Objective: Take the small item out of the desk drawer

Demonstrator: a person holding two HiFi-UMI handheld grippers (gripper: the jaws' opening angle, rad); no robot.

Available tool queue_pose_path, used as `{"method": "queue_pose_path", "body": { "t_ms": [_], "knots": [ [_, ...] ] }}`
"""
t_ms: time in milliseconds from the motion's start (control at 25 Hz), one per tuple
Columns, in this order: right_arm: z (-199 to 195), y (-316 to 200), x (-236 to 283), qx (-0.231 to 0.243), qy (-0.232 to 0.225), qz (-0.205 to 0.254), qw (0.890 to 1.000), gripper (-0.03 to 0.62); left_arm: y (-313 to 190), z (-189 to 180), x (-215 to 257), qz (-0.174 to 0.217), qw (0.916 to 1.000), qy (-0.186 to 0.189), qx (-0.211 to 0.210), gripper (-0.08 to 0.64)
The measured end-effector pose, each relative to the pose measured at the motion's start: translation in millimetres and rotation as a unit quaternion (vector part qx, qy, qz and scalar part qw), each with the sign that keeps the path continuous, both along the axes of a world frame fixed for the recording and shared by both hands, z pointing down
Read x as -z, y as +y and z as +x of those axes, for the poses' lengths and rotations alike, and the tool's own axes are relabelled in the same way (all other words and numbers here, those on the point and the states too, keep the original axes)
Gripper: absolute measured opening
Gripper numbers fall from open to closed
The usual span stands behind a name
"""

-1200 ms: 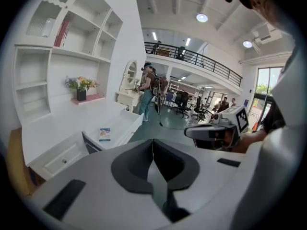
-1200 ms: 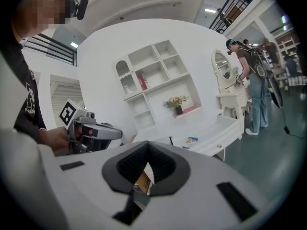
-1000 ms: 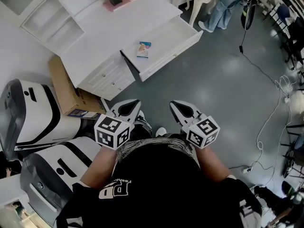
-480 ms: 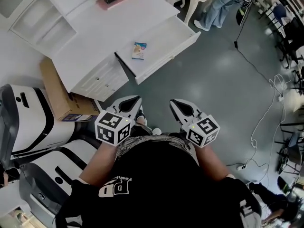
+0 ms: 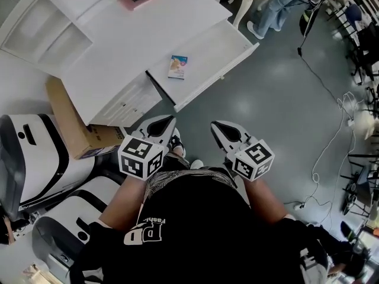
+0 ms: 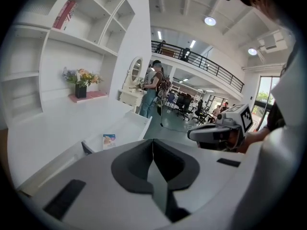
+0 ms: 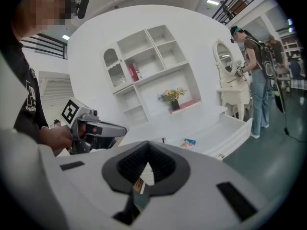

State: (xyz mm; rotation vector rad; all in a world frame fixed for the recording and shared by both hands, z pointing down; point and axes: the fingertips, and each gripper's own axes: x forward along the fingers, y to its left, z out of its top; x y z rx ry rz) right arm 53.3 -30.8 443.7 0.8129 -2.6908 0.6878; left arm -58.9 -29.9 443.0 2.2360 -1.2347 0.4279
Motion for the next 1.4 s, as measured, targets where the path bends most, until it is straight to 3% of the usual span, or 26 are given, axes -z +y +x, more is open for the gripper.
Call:
{"method": "queue_pose_path", "body": {
  "t_ms": [800,1000,1200,1400],
  "knots": [
    [-72,-122,4,-0.004,0.059,0.001,0.998,0.009,-129,-80,-3,0.017,0.9995,0.024,0.006,0.015],
    [-96,-136,10,-0.001,0.066,0.01,0.998,0.009,-146,-89,-1,0.021,0.9993,0.026,-0.014,0.015],
    [-108,-146,9,-0.018,0.063,0.006,0.998,0.009,-146,-91,-27,-0.011,0.9985,0.009,-0.053,0.015],
    [-111,-143,3,-0.022,0.07,0.001,0.997,0.009,-144,-94,-34,-0.014,0.9979,0.013,-0.062,0.015]
  ]
}}
